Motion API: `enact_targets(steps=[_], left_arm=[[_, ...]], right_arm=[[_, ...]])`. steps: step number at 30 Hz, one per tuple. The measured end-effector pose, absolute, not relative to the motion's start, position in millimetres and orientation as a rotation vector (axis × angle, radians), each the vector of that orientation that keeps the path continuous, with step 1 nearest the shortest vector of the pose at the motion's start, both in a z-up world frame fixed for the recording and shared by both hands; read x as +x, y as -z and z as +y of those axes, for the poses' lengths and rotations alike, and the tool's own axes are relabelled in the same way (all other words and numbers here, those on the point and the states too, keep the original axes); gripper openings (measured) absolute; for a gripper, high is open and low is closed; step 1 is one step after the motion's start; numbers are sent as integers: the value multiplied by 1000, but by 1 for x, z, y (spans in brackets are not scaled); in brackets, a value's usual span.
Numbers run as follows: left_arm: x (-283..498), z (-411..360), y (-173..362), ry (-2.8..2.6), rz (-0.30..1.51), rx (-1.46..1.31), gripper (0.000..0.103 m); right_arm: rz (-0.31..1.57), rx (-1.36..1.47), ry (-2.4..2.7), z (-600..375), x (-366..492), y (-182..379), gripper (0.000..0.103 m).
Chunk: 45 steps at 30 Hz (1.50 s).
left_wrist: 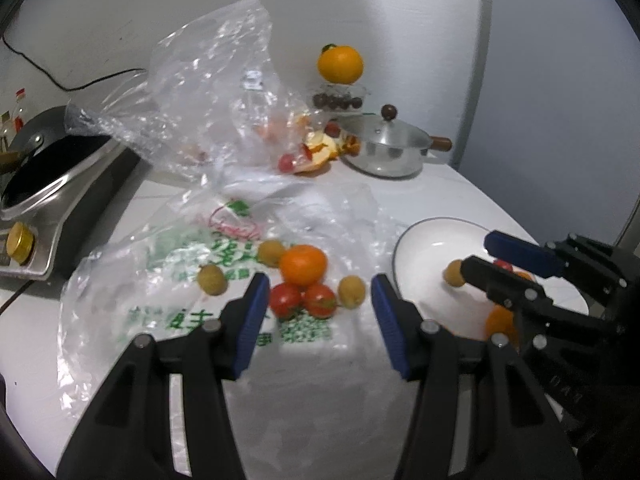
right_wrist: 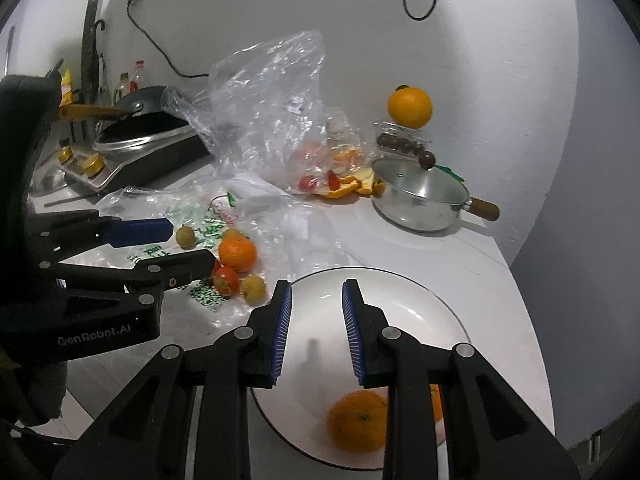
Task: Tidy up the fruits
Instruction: 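Move both grippers over the red tomatoes lying on the plastic bag, then grasp a red tomato with the left gripper while the right grasps another red tomato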
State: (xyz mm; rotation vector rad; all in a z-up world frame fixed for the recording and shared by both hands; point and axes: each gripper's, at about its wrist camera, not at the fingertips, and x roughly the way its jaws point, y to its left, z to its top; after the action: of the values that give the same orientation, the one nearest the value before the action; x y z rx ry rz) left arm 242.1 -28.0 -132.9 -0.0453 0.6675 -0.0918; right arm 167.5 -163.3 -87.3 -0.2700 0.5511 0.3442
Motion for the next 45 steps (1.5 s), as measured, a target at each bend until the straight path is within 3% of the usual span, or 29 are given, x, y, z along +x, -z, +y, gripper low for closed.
enact_targets(steps=[41,45], left_arm=[[303,-17,189,-18,892,45,54],[300,-20,189,-9,872,58,48]], right_arm=[[566,-218,-412,-161,194,99,28],[567,-217,-411,-163,194,98,28]])
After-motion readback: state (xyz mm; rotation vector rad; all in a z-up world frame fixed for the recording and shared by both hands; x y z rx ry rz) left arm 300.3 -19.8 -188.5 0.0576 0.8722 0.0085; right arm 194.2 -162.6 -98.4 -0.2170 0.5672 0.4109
